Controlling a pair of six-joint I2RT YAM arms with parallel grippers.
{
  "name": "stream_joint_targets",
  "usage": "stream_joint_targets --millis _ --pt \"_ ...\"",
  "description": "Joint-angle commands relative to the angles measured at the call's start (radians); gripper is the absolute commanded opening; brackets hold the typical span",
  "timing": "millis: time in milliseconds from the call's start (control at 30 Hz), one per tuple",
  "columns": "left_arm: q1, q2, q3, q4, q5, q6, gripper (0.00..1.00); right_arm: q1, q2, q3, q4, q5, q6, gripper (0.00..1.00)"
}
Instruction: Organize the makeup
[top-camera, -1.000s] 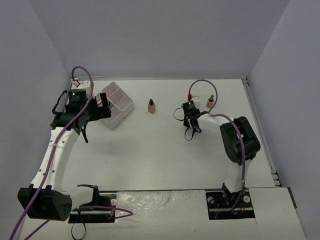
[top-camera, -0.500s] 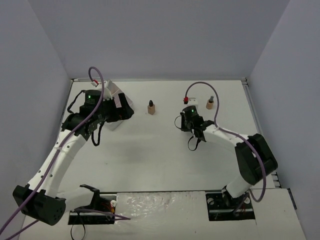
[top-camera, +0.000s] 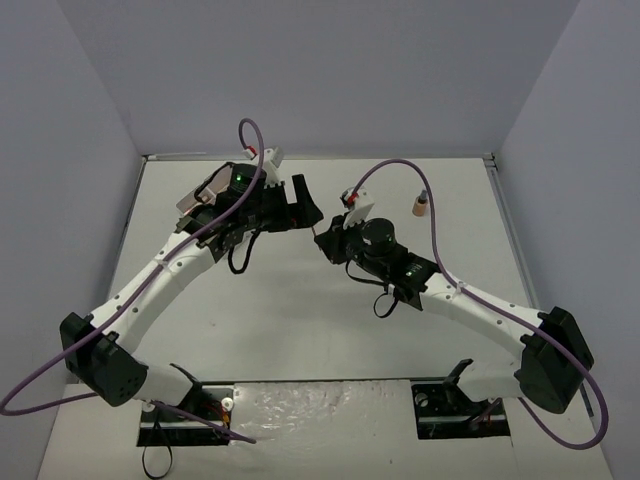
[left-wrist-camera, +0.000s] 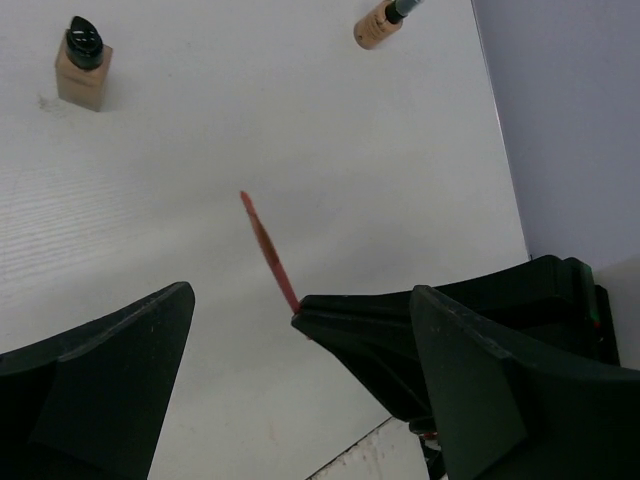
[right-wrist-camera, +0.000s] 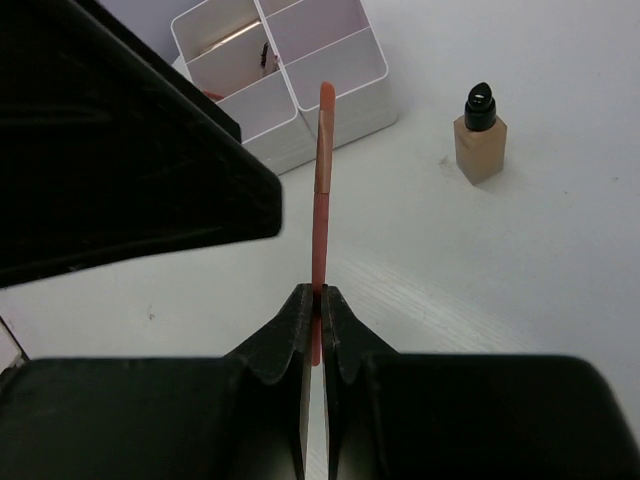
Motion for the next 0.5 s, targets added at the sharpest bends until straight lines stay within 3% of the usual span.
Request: stream_joint_targets --millis 0,167,467 --pt "-0.027 0.006 0.084 0.071 -0.022 -0.041 0.80 0.014 -0.039 0.044 0.103 -0.042 0.013 0.00" --pt "-0.035 0.038 0.088 0.092 -0.007 -0.060 0.60 0.015 -0.044 0.049 0.110 -0.048 0.020 0.00" --pt "-0.038 0.073 0.102 0.050 -0.025 -0.074 0.48 0.015 -0.050 0.048 0.113 -0.051 0.021 0.00"
